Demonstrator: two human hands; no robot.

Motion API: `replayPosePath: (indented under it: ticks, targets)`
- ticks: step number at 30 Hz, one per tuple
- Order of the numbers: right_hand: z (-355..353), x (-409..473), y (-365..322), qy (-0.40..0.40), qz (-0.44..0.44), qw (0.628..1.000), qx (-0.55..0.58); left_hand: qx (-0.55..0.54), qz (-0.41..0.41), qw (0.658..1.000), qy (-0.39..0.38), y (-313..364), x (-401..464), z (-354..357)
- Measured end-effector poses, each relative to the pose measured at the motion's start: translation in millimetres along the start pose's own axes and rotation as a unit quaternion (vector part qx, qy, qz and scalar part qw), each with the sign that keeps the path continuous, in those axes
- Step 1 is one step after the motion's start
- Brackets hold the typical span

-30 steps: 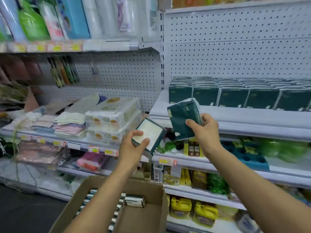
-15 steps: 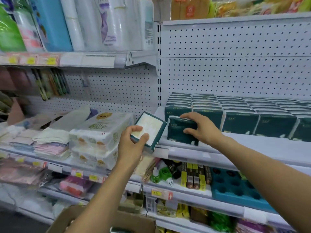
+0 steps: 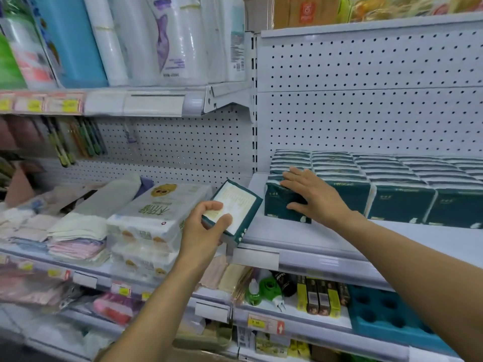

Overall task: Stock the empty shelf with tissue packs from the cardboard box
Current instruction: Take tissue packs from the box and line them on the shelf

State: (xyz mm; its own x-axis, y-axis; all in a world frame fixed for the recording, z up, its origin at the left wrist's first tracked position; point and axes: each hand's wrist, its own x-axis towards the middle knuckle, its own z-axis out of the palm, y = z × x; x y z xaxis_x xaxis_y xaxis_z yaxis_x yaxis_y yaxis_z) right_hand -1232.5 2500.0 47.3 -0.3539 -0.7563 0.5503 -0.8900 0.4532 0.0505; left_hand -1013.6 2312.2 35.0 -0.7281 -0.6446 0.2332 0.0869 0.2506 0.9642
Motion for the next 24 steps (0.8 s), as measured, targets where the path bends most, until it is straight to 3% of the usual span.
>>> replayPosePath:
  ticks: [7,10,15,16,18,19,21,22,24]
  targets:
    - [8,7,4,0.010,0.005,0.999,-0.035,-0.031,-0.026,0.999,-0.035,-1,7,-7]
    - [0,6,-6,0.048,0.001,0.995,-0.085,-0.075,-0.054,0.995,-0.046,-1,9,-9]
    - [-15,-14,-60,0.052,-0.128,0.990,-0.042,-0.179,-0.142,0.965,-0.131,16,7,-2]
    - [-17,-19,-69,0.074,-0.107,0.991,-0.013,-0.192,-0.161,0.957,-0.146,20,6,1]
    - [-23,-29,-85,0.119,0.020,0.987,0.102,-0.193,-0.187,0.950,-0.160,25,6,4]
    - [-29,-34,-93,0.116,0.104,0.966,0.206,-0.177,-0.184,0.953,-0.161,25,6,6]
    - [-36,-42,-105,0.092,0.247,0.858,0.441,-0.124,-0.161,0.967,-0.153,26,5,10]
    - [-38,-46,-108,0.089,0.292,0.800,0.517,-0.091,-0.145,0.973,-0.152,26,4,14]
    - [-37,-52,-109,0.097,0.342,0.735,0.577,-0.041,-0.110,0.979,-0.168,27,0,23]
